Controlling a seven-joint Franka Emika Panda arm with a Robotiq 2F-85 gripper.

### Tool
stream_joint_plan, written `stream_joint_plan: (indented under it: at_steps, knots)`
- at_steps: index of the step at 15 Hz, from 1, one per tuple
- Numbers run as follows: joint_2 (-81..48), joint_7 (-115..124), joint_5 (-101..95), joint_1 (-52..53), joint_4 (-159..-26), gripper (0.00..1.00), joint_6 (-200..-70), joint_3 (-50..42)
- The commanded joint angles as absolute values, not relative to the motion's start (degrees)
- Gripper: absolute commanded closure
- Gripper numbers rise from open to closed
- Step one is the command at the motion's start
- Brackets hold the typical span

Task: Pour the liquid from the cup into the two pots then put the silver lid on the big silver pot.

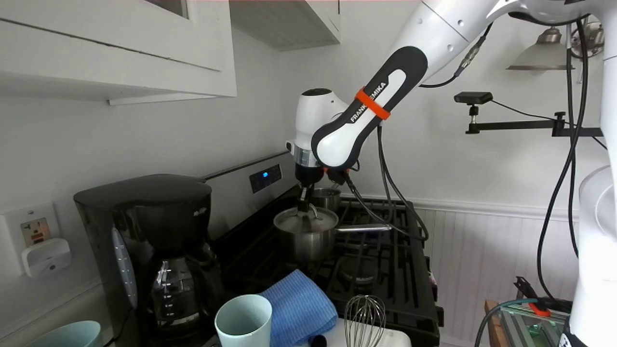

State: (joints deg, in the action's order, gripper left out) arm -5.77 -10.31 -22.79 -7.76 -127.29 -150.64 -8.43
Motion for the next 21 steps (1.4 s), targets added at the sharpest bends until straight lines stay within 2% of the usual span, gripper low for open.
stream_joint_plan:
  at_steps: [1,7,8,9,11,19,21]
  knots:
    - [-6.38,-10.17,-23.91,-7.54,-127.02,0.98,-151.39,-8.62]
    - [-7.27,-10.13,-22.77,-7.79,-126.33,0.97,-151.01,-8.68]
    - [-7.35,-10.08,-22.57,-7.83,-126.23,0.9,-151.04,-8.69]
    - [-7.32,-10.02,-22.54,-7.85,-126.27,0.66,-151.1,-8.71]
    - [-7.01,-10.13,-22.16,-7.93,-126.42,0.59,-150.94,-8.71]
    - [1.03,-14.38,-10.94,-9.87,-127.58,0.03,-145.65,-9.22]
    - [3.34,-15.69,-7.04,-10.57,-127.02,0.0,-142.38,-10.05]
